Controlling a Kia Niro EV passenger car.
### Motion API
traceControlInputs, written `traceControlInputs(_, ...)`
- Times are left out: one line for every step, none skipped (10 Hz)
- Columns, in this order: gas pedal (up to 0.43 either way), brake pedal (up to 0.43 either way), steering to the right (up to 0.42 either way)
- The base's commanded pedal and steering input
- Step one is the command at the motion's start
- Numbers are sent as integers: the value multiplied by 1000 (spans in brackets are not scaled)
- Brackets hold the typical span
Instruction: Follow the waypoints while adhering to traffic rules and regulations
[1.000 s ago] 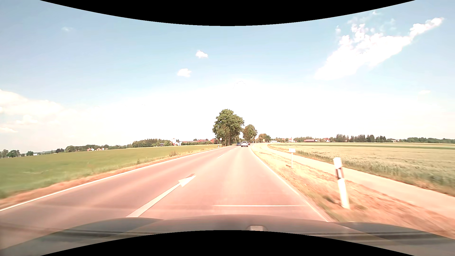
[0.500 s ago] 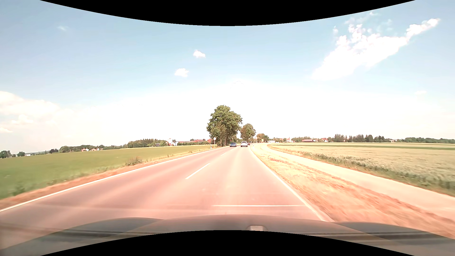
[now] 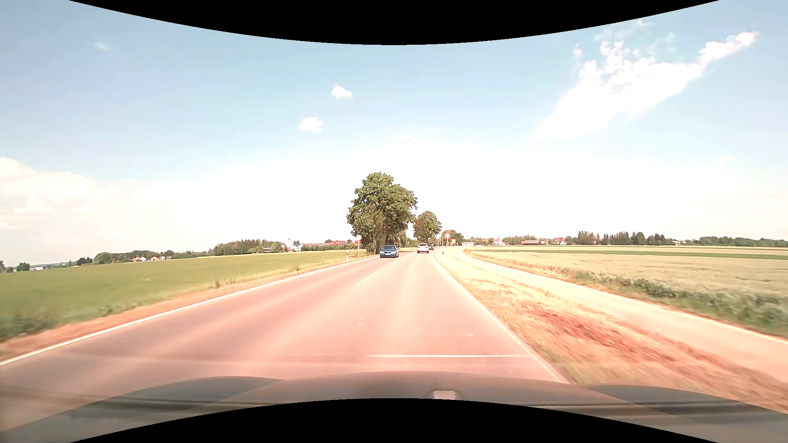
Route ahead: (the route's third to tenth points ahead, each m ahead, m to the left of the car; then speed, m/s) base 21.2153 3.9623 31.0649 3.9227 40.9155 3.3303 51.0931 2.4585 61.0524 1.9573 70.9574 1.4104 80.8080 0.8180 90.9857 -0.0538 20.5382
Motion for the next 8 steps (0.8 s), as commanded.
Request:
traceControlInputs(197,0,2)
traceControlInputs(197,0,3)
traceControlInputs(197,0,3)
traceControlInputs(197,0,3)
traceControlInputs(197,0,2)
traceControlInputs(209,0,3)
traceControlInputs(209,0,3)
traceControlInputs(209,0,3)
